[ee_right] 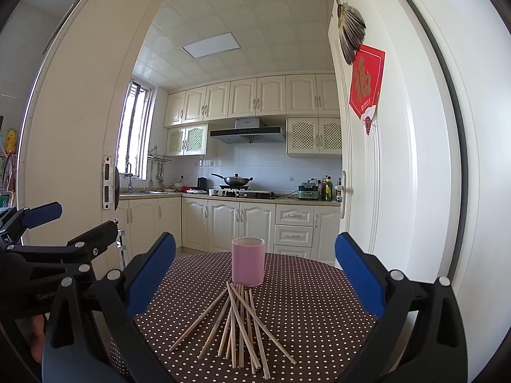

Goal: Organize utensils

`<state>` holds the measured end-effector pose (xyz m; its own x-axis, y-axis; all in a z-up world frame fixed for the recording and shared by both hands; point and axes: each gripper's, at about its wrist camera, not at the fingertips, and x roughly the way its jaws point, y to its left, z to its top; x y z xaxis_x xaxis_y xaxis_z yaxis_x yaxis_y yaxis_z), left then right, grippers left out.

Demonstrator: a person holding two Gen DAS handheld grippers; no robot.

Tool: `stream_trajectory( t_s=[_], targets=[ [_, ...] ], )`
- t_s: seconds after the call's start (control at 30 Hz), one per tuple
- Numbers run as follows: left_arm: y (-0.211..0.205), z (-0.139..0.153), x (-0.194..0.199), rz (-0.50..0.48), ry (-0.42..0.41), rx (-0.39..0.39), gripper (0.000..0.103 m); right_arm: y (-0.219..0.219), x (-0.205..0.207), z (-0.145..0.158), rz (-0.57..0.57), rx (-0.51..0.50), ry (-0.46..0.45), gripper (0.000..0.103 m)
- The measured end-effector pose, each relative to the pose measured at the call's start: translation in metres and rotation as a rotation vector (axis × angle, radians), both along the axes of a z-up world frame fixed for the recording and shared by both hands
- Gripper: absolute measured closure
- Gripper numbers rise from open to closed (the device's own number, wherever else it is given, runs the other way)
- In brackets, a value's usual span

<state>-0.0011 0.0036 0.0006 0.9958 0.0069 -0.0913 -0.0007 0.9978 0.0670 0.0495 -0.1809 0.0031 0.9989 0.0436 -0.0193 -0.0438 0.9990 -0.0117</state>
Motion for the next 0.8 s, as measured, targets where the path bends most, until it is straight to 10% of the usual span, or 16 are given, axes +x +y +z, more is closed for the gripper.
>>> stream_trajectory(
  t_s=[0.8],
  targets=[
    [0.0038, 0.0004, 0.0006, 0.008, -0.002, 0.003, 0.006, 0.0013, -0.0014, -0.0004, -0.001, 0.007, 0.002, 0.007]
  ],
)
